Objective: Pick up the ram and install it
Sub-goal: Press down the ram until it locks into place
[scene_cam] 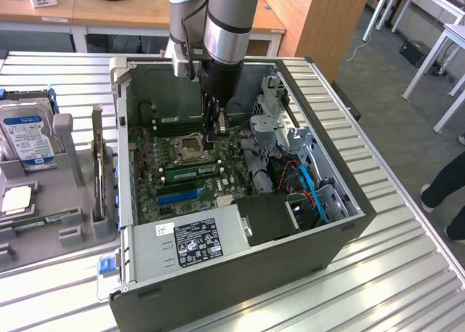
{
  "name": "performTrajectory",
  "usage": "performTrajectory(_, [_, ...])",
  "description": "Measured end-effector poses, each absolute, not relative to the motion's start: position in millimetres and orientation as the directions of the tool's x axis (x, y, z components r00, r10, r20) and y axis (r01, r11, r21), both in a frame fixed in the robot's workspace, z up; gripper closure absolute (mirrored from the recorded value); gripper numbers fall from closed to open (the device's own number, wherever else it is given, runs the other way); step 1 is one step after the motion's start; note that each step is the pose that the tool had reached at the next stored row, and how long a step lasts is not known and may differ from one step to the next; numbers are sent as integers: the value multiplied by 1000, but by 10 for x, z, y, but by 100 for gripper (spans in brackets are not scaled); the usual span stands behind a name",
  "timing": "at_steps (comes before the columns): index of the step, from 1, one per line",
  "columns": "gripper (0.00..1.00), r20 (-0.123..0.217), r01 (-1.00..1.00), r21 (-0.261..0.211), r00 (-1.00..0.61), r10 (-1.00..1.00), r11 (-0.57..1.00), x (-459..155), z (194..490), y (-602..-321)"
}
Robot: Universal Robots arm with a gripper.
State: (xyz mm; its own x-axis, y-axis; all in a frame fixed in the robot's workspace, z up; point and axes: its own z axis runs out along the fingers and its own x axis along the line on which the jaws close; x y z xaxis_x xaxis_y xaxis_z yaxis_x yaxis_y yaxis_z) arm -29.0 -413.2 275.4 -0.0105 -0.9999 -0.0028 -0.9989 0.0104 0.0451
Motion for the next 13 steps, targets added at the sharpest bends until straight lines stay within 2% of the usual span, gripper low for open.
performTrajectory(13, [89, -3, -999, 45, -11, -1000, 10, 30, 2754, -4131])
